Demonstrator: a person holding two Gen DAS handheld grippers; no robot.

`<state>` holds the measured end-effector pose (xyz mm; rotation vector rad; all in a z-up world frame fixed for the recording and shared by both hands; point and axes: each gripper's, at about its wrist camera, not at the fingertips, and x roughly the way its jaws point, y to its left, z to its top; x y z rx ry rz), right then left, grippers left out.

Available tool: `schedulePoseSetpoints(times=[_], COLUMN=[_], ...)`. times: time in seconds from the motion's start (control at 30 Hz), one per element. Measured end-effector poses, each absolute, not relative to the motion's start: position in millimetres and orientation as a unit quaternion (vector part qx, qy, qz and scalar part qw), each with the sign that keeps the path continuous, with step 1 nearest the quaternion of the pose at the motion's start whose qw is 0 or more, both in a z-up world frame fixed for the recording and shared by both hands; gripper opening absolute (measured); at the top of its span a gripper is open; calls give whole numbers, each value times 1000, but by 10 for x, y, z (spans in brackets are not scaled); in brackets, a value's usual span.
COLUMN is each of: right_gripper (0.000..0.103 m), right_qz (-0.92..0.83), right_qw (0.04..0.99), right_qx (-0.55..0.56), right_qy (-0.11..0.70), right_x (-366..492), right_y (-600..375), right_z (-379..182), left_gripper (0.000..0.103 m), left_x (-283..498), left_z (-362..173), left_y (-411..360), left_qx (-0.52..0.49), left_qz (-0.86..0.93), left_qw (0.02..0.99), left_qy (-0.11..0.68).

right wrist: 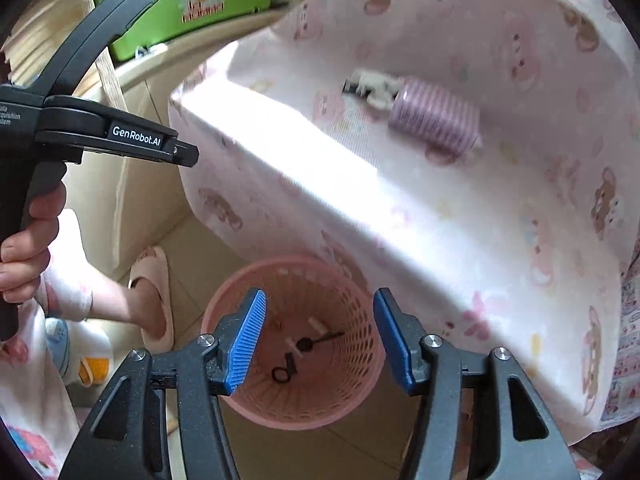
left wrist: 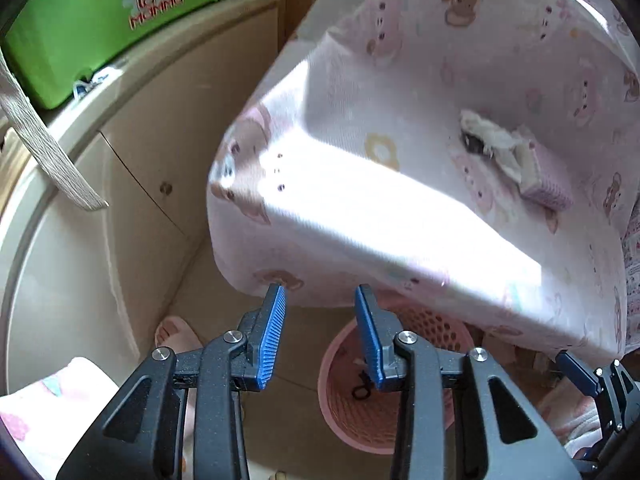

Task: Collect trash
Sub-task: 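Return both open tools to the tissue and pink box on the seat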

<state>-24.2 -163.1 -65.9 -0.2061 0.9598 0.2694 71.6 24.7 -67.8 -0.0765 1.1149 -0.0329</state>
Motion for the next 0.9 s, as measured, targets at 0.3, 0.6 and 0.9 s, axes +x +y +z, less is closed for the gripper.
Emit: schedulePoseSetpoints(times=[0.3,0.6,0.9], right_gripper=[59,60,73], right_qz=[117,82,139], right_qw=[906,886,843], right_qx=[-84,-53,-179], right_qy=[397,453,487], right_x=[-200,205,317], right_y=[-1784,-2263,-1981], right_z=[-42,870,1574], left_gripper=[41,45,60], left_x=[471,408,-388], left_z=[32,847,1409], left_y=[211,271,-47], left_qx=[11,17,52], left_qz=[16,7,-16], left_qw=[931,927,926], left_qy=[365,375,374])
